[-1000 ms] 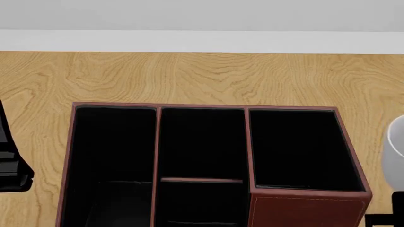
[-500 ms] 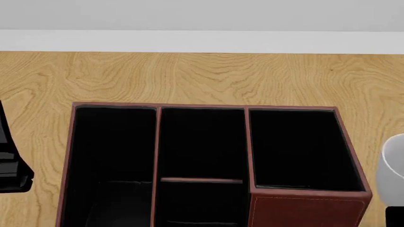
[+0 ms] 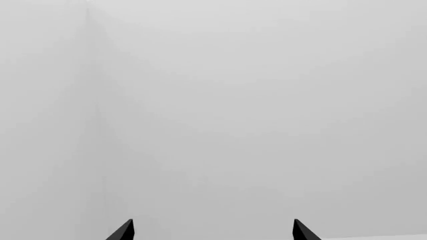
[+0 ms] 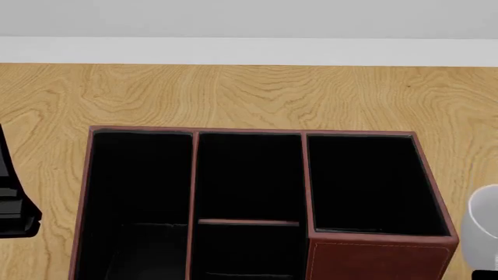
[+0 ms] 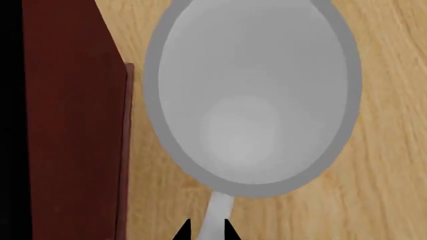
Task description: Pick up the white mug and place it to the right of the caddy.
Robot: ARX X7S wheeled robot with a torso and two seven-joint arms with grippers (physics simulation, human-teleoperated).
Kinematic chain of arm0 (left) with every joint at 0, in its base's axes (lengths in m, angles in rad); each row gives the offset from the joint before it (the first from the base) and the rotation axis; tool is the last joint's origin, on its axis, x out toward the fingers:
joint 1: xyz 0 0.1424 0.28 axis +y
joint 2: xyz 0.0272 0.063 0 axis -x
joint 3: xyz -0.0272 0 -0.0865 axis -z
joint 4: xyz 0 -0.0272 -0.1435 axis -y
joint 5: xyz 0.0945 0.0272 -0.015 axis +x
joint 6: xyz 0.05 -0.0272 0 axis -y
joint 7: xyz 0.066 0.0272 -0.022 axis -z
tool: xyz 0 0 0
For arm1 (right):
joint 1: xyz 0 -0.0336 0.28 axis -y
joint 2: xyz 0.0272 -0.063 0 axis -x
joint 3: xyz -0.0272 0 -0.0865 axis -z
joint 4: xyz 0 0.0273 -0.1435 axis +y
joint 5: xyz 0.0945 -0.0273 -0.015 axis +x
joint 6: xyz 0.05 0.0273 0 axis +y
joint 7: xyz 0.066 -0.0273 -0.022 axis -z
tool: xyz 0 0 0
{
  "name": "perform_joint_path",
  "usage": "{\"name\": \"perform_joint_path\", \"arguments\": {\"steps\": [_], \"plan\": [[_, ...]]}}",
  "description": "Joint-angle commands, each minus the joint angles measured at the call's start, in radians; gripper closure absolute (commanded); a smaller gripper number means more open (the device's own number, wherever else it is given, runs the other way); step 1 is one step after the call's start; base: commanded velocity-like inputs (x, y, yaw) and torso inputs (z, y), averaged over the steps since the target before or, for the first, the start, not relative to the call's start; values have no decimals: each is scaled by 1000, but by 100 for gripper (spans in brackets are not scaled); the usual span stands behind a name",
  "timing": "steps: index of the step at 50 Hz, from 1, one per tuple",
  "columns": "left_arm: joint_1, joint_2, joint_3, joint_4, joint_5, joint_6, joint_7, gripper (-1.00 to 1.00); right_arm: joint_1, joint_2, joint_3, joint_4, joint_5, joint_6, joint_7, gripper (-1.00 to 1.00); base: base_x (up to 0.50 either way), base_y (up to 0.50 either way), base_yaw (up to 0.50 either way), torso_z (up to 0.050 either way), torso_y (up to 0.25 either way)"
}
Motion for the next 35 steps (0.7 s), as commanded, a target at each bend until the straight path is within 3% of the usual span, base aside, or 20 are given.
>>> {"name": "perform_joint_path", "arguments": {"steps": [1,35], "plan": [[0,-3,2,0,-3,2,-5,-100,-11,-14,0,34,-43,-20,-34,100,0,0,0,0,0],[-7,-14,12,8,-14,-2,-24,-100,-46,-104,-44,189,-122,-84,-122,100,0,0,0,0,1]]}}
